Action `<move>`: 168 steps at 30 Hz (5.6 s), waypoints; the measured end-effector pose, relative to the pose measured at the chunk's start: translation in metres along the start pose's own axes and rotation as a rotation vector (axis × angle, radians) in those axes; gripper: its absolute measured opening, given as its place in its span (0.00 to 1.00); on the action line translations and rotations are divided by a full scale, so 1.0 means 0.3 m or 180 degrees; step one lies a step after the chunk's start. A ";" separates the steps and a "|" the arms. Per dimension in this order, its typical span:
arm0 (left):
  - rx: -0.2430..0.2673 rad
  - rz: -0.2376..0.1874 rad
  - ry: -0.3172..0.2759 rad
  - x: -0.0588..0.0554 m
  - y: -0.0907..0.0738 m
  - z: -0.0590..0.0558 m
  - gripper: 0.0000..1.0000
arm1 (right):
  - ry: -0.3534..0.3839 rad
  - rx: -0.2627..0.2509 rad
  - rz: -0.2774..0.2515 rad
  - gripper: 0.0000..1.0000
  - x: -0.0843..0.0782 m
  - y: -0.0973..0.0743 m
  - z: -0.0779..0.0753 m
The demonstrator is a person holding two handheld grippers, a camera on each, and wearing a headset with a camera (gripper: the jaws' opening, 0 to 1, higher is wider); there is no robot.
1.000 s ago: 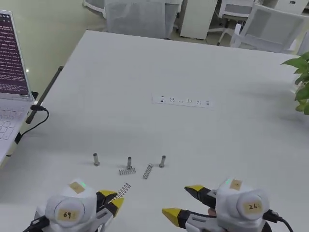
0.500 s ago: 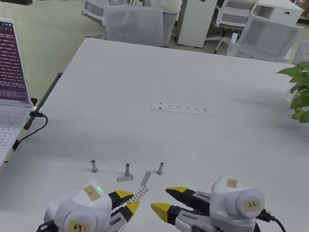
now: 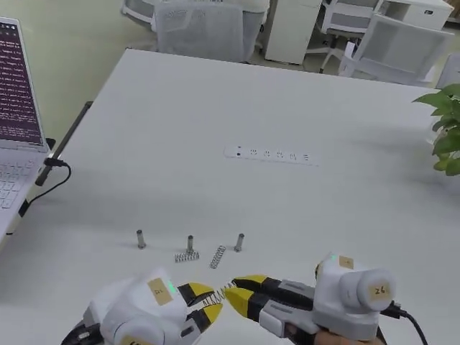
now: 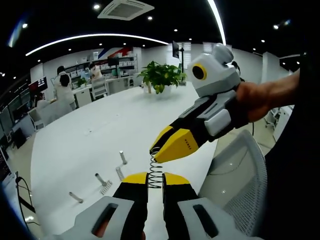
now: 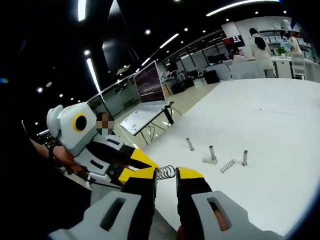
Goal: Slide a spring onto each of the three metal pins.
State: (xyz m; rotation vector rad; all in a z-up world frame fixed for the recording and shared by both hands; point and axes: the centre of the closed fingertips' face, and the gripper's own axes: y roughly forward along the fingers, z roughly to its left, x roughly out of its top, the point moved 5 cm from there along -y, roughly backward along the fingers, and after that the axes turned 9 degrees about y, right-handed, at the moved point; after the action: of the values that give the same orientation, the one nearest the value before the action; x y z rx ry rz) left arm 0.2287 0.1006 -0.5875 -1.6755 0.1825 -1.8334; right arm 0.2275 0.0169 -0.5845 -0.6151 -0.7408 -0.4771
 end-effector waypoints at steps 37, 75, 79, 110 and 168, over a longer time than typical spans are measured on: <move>0.0079 0.0092 0.0115 -0.030 -0.008 0.007 0.02 | -0.0752 0.0317 0.0607 0.09 0.022 0.062 0.071; -0.0302 0.0038 0.0571 0.006 -0.005 -0.055 0.02 | -0.2460 0.0541 0.1861 0.17 0.029 0.002 0.107; -0.0336 0.0027 0.0597 0.009 -0.007 -0.064 0.02 | -0.2611 0.0563 0.2018 0.17 0.016 0.000 0.101; -0.0225 -0.0014 0.0264 -0.036 -0.013 -0.016 0.10 | -0.2600 0.0590 0.2030 0.08 0.008 -0.005 0.080; 0.0807 0.0099 -0.0967 -0.366 -0.204 0.330 0.42 | -0.2221 0.0000 0.2022 0.08 0.066 0.175 -0.072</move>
State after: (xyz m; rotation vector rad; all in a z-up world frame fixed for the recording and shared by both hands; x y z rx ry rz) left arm 0.2974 0.2381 -0.6317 -1.7306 -0.1462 -1.4857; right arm 0.2819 0.0368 -0.6003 -0.9858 -1.1364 0.3519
